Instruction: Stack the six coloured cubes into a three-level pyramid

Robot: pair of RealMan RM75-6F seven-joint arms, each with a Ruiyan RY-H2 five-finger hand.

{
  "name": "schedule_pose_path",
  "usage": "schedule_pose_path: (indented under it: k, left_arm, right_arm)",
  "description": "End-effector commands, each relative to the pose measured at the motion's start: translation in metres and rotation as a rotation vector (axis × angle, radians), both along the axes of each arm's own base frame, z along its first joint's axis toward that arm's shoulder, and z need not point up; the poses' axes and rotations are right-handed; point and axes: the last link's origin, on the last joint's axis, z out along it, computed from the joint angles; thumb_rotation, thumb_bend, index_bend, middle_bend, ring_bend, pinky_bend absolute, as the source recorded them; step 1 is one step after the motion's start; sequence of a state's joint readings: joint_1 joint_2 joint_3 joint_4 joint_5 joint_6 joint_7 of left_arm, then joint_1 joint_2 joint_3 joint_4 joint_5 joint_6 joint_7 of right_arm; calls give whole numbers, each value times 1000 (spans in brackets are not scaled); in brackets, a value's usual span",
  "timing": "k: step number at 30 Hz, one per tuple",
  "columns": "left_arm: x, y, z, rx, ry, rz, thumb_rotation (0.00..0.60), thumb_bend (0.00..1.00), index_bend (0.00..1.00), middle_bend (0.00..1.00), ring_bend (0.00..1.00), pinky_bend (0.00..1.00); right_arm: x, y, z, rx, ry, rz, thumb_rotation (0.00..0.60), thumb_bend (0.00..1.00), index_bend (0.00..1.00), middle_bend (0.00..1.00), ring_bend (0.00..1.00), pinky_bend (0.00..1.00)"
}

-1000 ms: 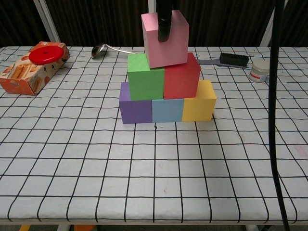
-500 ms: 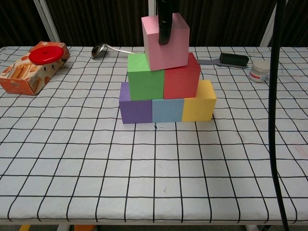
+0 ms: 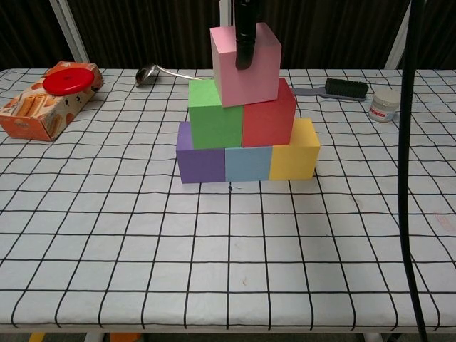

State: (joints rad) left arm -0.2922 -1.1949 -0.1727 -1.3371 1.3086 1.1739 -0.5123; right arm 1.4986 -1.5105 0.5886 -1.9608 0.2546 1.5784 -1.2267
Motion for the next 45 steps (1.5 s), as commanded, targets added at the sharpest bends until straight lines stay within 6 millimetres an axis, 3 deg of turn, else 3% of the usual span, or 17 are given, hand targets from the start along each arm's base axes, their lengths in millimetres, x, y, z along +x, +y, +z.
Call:
schedule_pose_path:
  k: [1,11,22,29,36,40,45]
  left_arm:
    - [0,0,0,1,0,0,600,0,123,183,33,108]
    - [2,1,0,0,0,-4,600,0,123,183,33,107]
    - [1,1,-1,-1,1,2,600,0,123,183,33,107]
    - [2,-1,0,-3,-11,-1,600,0,123,183,33,107]
    - [3,0,-1,-9,-17,1,600,0,123,183,33,107]
    - [6,1,-5,-13,-15,-3,600,0,123,183,33,107]
    - [10,2,-6,-7,2,-21,600,0,123,183,33,107]
  right_arm:
    - [0,0,1,0,-2,1,600,89,0,362,123,0]
    - [-3,0,7,5,-19,-2,600,89,0,206,26,0]
    - [-7,-2,10,18,-40,0,600,81,0,132,0,0]
    - [-10,3,32,45,-101,40,600,68,0,85,0,0]
    - [-39,1,60,68,-113,155,600,64,0,52,0,0]
    - [-68,-8,59,117,-160,206,600,46,0,45,0,0]
    - [-94,-24,55,204,-349,207,600,39,0,44,0,0]
